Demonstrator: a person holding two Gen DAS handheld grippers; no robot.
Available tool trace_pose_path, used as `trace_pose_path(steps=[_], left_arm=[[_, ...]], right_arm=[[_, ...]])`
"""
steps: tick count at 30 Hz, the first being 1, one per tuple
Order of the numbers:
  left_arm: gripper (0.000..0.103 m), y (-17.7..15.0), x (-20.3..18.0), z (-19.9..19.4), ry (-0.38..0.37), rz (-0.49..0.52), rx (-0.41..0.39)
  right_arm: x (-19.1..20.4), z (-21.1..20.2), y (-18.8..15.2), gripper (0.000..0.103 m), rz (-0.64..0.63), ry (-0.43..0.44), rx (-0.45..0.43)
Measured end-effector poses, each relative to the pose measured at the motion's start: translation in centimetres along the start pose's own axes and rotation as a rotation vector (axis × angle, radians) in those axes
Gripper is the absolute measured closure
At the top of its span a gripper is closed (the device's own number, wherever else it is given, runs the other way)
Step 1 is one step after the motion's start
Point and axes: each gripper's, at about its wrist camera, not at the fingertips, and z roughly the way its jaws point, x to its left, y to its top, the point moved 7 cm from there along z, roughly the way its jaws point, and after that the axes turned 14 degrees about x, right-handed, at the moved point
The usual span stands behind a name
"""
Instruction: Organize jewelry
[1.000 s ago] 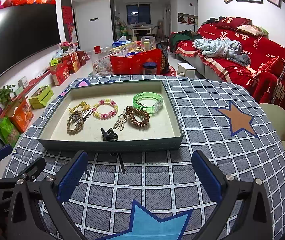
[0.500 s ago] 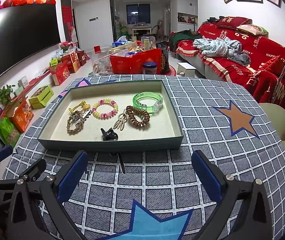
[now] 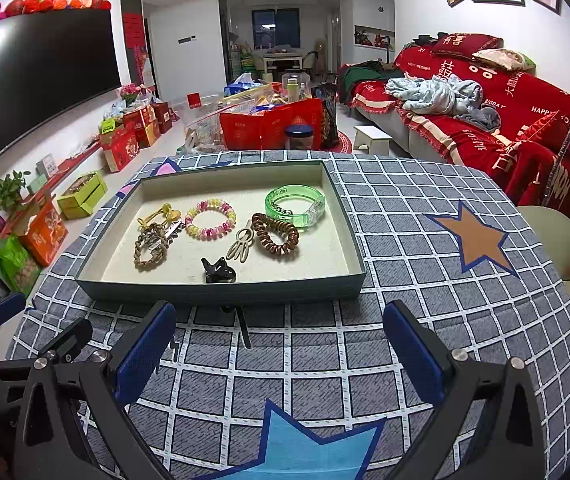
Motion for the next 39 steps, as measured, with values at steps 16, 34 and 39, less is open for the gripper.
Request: trace_pose_path(steps=[16, 34, 39], left_arm=[[0.0, 0.19, 0.14, -0.11, 0.0, -0.002, 0.003], [0.0, 0.21, 0.26, -0.31, 0.015, -0.005, 0.011], [0.0, 0.17, 0.35, -0.16, 0.027, -0.009, 0.012]], right_arm=[[-0.03, -0.09, 0.04, 0.0, 0.0, 0.0, -0.001], [0.12, -0.53, 0.32, 0.0, -0.001, 0.002, -0.003], [0.24, -0.56, 0.28, 0.0, 0.0, 0.004, -0.001]])
